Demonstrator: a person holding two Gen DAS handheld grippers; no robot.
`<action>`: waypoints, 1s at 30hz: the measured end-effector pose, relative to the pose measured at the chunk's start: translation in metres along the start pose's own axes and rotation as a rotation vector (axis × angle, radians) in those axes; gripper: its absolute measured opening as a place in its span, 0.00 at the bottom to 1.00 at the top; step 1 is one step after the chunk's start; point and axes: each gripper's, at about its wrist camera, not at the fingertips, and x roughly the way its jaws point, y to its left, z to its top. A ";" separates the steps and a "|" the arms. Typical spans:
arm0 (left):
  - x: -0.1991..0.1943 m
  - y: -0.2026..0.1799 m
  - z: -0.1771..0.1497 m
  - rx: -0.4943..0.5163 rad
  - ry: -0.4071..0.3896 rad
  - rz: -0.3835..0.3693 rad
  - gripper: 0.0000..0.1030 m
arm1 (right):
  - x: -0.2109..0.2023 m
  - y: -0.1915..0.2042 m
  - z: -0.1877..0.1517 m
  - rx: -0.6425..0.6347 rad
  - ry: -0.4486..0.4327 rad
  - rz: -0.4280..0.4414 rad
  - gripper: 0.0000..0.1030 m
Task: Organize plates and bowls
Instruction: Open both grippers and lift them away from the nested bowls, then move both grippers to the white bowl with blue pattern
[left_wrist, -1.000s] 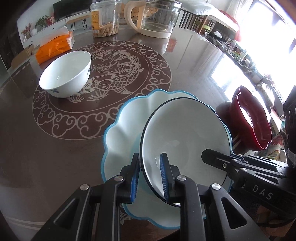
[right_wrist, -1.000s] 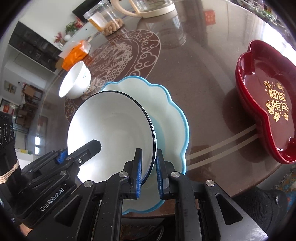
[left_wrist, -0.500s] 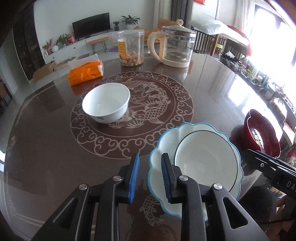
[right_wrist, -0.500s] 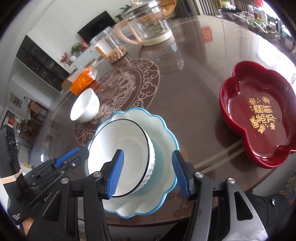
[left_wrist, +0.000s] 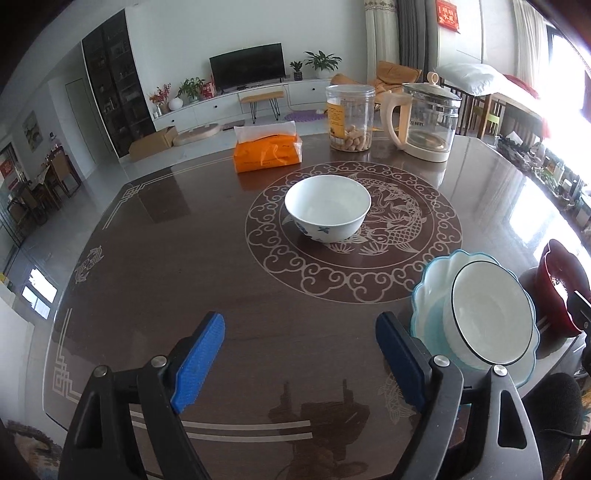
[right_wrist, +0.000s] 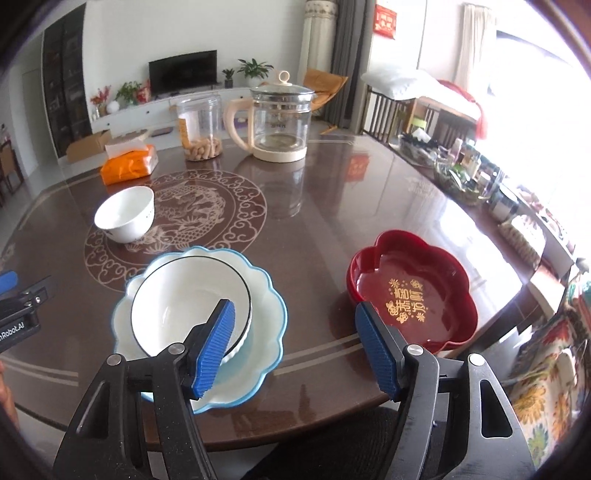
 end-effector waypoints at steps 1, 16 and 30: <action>-0.002 0.002 0.000 0.002 -0.007 0.007 0.81 | -0.002 0.002 0.002 -0.008 -0.008 -0.007 0.70; -0.027 0.006 -0.004 -0.002 -0.101 0.060 0.82 | -0.021 0.006 0.004 -0.010 -0.080 -0.055 0.70; -0.091 -0.025 -0.011 0.012 -0.339 -0.179 0.82 | -0.103 -0.005 -0.018 0.127 -0.483 0.020 0.78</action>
